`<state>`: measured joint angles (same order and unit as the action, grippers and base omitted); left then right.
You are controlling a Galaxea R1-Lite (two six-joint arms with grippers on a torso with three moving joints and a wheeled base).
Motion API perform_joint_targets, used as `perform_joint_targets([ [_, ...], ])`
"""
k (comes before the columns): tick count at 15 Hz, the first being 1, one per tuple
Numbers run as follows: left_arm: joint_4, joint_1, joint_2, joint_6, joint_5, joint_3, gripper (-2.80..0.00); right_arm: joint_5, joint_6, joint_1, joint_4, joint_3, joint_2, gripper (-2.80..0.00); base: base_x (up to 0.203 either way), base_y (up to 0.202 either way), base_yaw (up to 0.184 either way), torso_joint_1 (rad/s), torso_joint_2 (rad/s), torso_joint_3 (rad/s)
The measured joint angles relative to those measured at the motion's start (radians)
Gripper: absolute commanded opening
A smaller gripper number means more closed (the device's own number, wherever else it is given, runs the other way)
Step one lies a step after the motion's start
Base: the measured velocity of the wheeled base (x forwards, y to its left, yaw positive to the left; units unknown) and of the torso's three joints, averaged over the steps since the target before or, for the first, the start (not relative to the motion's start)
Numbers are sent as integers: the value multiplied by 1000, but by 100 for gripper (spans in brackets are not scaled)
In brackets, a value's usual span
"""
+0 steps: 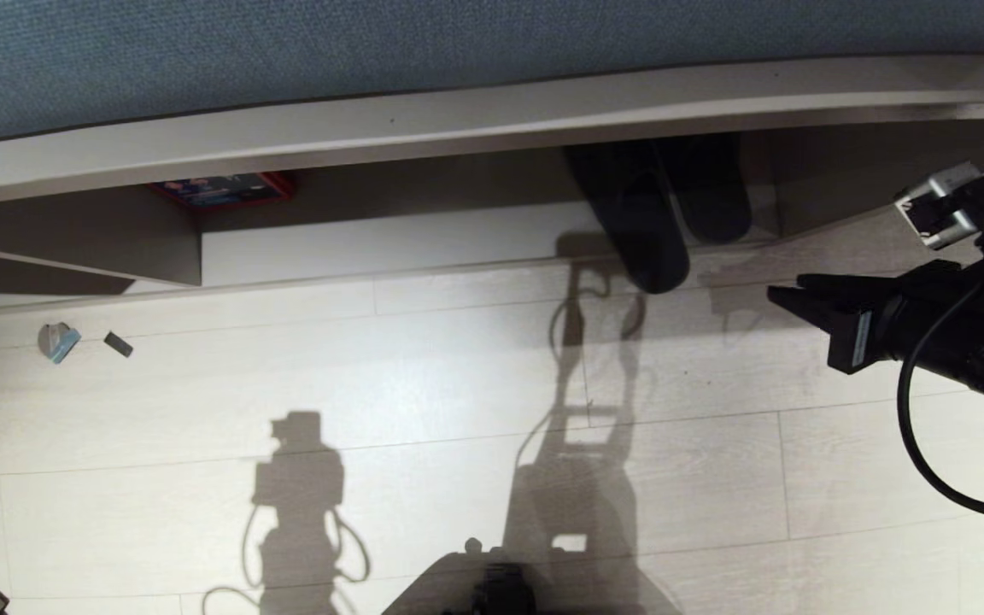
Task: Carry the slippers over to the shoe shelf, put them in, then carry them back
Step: Pick up the slippers in the shoe cabinet
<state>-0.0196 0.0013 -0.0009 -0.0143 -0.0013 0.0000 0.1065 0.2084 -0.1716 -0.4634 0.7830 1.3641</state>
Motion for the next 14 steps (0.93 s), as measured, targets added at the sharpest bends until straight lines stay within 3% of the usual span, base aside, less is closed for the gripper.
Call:
perform_joint_targets([
  [6,0,0,0,0,0,0,-280,-160,60,-62,-327,-4,163,0,0,0,0,0,0,0],
  [10,0,0,0,0,0,0,-280,-227,114,-75,-599,16,338,0,0,0,0,0,0,0],
  [14,0,0,0,0,0,0,-280,-278,120,-77,-756,117,503,0,0,0,0,0,0,0],
])
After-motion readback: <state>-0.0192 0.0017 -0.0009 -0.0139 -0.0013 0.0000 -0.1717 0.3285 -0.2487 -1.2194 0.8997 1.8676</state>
